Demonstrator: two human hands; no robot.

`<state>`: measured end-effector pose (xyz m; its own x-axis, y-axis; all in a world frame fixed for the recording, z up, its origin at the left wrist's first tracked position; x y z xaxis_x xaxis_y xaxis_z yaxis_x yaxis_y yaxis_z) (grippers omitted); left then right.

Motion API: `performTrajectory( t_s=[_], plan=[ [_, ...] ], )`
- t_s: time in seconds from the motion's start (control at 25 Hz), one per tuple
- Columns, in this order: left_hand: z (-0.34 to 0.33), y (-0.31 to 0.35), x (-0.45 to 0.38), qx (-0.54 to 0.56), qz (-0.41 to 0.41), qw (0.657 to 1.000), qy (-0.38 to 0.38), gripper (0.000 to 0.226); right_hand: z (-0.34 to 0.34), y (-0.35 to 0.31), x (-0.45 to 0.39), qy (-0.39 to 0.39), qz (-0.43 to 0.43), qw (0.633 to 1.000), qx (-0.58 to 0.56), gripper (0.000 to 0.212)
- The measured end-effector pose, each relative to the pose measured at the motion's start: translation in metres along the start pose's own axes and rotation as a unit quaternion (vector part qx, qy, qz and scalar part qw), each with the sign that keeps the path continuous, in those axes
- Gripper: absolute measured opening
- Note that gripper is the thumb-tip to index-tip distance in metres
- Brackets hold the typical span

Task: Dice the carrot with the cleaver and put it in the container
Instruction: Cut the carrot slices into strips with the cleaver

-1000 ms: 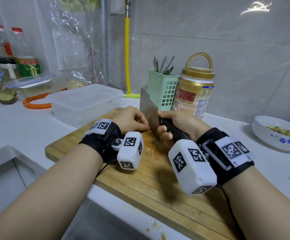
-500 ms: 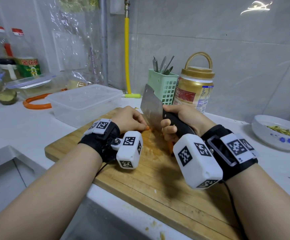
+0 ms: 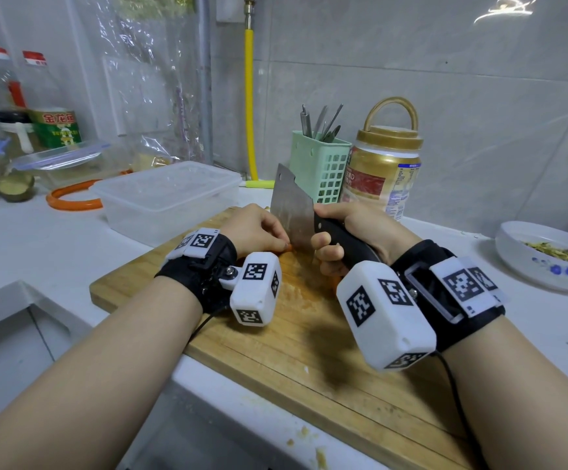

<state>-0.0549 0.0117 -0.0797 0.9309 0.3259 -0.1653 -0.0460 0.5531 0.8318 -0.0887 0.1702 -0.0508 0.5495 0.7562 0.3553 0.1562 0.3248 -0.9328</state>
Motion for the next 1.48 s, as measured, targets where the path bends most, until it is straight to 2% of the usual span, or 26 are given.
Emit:
performTrajectory(
  t_s=[0.72, 1.0, 1.28, 1.4, 1.48],
  plan=[
    [0.0, -0.002, -0.002, 0.0, -0.001, 1.0, 0.007, 0.003, -0.007, 0.006, -0.005, 0.019, -0.009, 0.999, 0.034, 0.022],
    [0.001, -0.002, -0.001, 0.003, 0.021, 1.0, -0.004, 0.006, -0.009, 0.007, -0.007, 0.025, -0.003, 0.999, 0.041, 0.025],
    [0.005, -0.007, 0.001, -0.001, 0.044, 0.999, -0.032, 0.013, -0.007, 0.008, -0.006, 0.022, -0.011, 0.999, 0.029, 0.021],
    [0.006, -0.009, 0.001, -0.004, 0.036, 0.999, -0.029, 0.025, -0.005, 0.008, -0.007, 0.013, -0.013, 1.0, 0.016, 0.019],
    [0.005, -0.005, 0.003, 0.001, 0.026, 0.999, -0.029, 0.01, -0.003, 0.008, -0.009, 0.005, -0.012, 1.0, 0.006, 0.02]
  ],
)
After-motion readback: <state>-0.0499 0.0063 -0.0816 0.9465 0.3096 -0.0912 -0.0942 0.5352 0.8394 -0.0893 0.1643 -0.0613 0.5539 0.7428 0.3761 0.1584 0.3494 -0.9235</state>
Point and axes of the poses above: each hand's wrist, its own x-axis away from the middle knuckle, its own z-axis out of the back of the hand, y = z × x, the point moved 4 cm from there along -x, towards the middle knuckle, and after that the axes turned 11 degrees about x, right-handed, at the moved point
